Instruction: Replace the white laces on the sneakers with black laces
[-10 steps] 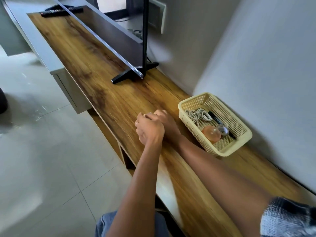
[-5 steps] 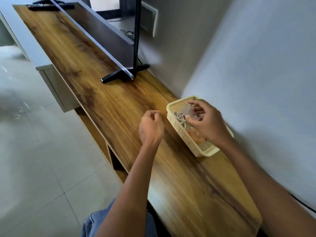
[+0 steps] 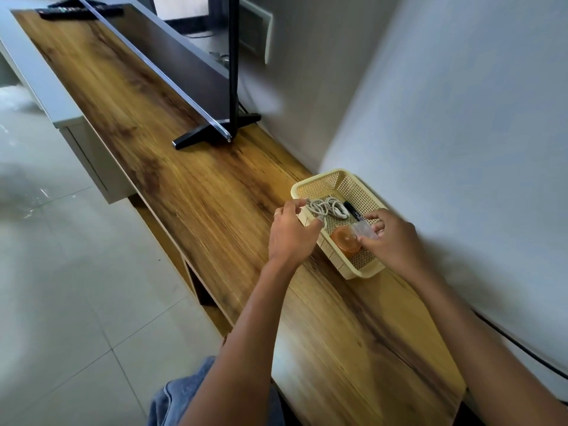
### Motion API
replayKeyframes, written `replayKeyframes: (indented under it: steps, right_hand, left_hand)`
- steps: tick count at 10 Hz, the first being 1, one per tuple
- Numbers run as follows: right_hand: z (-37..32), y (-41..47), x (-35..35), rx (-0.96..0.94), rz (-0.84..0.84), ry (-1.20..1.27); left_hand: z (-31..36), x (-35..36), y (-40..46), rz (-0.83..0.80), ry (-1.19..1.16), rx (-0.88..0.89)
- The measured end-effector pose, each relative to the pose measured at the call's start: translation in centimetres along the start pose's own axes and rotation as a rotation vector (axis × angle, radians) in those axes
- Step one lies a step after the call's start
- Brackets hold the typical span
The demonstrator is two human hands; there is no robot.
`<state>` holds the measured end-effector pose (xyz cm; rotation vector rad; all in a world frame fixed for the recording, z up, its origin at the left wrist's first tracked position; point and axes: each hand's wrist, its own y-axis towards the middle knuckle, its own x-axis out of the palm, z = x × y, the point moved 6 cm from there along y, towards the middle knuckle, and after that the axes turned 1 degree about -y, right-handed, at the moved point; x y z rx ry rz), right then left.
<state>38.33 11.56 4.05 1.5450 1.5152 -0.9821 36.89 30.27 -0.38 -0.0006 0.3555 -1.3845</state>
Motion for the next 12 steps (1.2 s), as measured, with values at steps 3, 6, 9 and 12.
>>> replayKeyframes:
  steps: [3,6,9,12]
  right_hand:
    - [1.7,0.4,0.6,0.050,-0.178,-0.243]
    - [0.0,0.5,0.7,-0.077,-0.332,-0.273]
    - [0.4,0.5,0.7,-0.039,-0.363,-0.155]
    - [0.3,-4.4,-3.6,-0.135,-0.083,-0.114]
  left_hand:
    - [-0.4,0.2,0.2,-0.001,0.020,0.006]
    - [-0.6,0.6,0.2,-0.023,0.046,0.014]
    - [-0.8,0.7,0.6,-0.021,0.055,0.033]
    - [0.3,1.4,-4.2,0.100,0.341,0.169]
